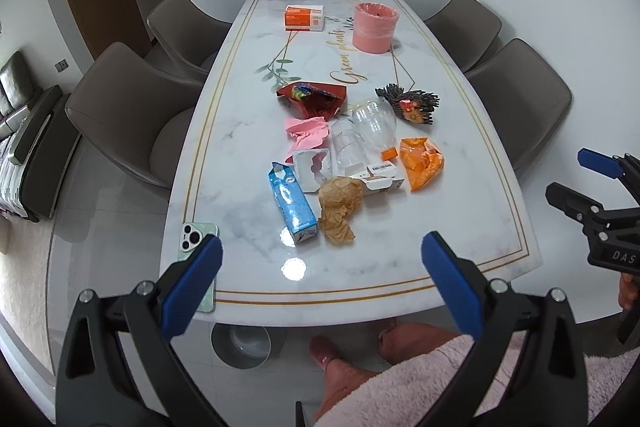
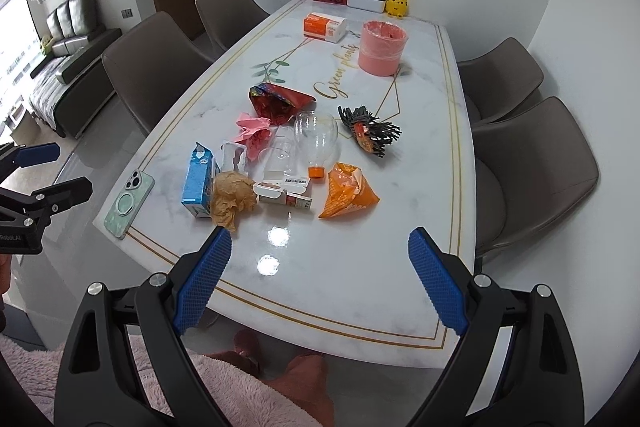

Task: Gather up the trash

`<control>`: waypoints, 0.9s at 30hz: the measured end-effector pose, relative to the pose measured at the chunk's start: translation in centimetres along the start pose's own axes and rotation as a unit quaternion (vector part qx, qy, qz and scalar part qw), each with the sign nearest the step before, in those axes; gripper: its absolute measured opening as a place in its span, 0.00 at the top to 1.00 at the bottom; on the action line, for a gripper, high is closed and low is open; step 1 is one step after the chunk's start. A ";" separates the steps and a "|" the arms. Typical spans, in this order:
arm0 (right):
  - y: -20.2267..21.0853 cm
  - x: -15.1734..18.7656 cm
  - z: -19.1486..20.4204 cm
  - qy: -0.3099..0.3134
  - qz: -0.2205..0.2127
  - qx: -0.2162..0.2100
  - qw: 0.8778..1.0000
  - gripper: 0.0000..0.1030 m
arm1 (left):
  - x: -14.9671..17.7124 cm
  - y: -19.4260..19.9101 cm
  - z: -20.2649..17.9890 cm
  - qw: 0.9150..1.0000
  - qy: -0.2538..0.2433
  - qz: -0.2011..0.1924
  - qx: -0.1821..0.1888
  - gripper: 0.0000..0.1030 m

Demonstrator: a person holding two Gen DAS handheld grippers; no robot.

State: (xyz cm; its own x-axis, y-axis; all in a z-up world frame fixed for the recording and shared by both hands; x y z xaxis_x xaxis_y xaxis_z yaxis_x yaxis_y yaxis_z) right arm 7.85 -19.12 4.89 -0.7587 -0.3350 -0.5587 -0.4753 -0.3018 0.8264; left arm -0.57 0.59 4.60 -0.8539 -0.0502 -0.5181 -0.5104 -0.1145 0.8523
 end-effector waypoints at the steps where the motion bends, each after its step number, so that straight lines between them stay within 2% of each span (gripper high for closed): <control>1: 0.1 0.0 0.0 0.000 -0.001 0.000 1.000 0.15 | 0.0 0.1 0.1 1.000 0.001 0.000 0.000 0.04; 8: 1.3 -0.4 0.2 0.002 -0.013 -0.001 1.000 0.15 | -0.2 0.4 0.6 1.000 0.011 -0.003 -0.007 0.04; 27: 2.2 -0.3 0.4 0.010 -0.008 -0.009 1.000 0.15 | 0.8 1.7 0.1 1.000 0.007 0.003 -0.002 0.04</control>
State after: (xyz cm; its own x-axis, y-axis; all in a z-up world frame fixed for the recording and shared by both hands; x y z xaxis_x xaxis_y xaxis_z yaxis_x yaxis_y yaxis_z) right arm 6.88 -19.33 6.90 -0.7421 -0.3476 -0.5732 -0.4793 -0.3226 0.8162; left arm -2.10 0.42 5.65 -0.8556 -0.0641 -0.5137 -0.5046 -0.1185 0.8552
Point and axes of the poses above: each gripper's, at about its wrist camera, not at the fingertips, and y roughly against the way its jaws point, z to its left, x to its underside, the point moved 3 cm from there along -y, roughly the way its jaws point, and after that the axes turned 11 degrees about -y, right-handed, at the moved point
